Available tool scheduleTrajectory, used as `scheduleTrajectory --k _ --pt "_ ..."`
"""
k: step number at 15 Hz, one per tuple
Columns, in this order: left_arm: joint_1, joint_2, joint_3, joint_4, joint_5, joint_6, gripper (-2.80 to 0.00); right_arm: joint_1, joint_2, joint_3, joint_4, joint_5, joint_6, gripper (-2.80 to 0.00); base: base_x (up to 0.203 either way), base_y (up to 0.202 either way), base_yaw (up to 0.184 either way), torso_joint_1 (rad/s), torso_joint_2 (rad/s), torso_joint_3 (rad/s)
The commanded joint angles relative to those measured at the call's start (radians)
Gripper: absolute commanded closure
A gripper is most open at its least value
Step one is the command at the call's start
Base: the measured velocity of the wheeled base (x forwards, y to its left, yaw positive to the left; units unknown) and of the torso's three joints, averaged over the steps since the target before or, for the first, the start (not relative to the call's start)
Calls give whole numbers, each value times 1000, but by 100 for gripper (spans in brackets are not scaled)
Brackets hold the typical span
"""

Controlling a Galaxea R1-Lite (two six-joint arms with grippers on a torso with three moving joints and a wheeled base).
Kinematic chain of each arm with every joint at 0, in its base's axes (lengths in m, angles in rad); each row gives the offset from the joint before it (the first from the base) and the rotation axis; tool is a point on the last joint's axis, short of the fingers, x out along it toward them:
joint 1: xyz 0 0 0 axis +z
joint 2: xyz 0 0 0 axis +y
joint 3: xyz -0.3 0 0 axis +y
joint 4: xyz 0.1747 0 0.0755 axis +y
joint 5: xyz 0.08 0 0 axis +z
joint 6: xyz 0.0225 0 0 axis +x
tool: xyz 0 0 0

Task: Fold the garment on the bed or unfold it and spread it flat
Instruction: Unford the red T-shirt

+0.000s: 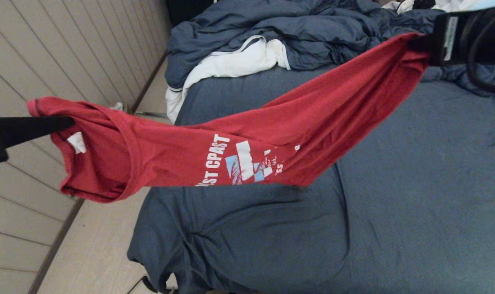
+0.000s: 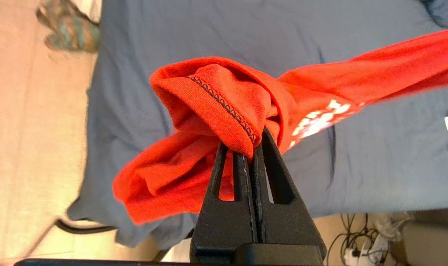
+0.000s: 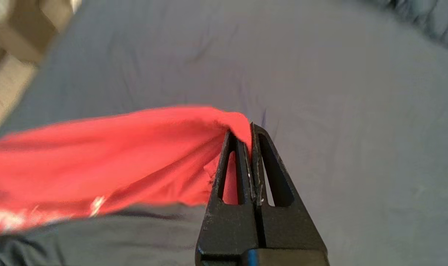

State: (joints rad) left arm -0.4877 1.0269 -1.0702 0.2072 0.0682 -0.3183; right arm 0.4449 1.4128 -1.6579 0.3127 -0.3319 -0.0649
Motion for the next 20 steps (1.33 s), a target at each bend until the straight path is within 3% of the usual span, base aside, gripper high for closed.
scheduleTrajectory --k 1,6,12,17,20 --pt "0 -103 -15 54 0 6 0 4 -55 -22 3 -1 0 0 0 0 0 0 0 0" --pt "18 -84 -5 38 -5 18 0 5 -67 -82 9 0 3 0 0 0 0 0 0 0" --pt "20 48 -8 -73 -17 12 0 -4 -49 -101 9 -7 4 0 0 0 0 0 0 0" --pt "20 268 -24 -228 -19 8 0 -127 7 -124 11 -3 9 0 0 0 0 0 0 0" --pt "17 186 25 -195 -21 8 0 -130 -58 -84 62 29 10 0 0 0 0 0 0 0"
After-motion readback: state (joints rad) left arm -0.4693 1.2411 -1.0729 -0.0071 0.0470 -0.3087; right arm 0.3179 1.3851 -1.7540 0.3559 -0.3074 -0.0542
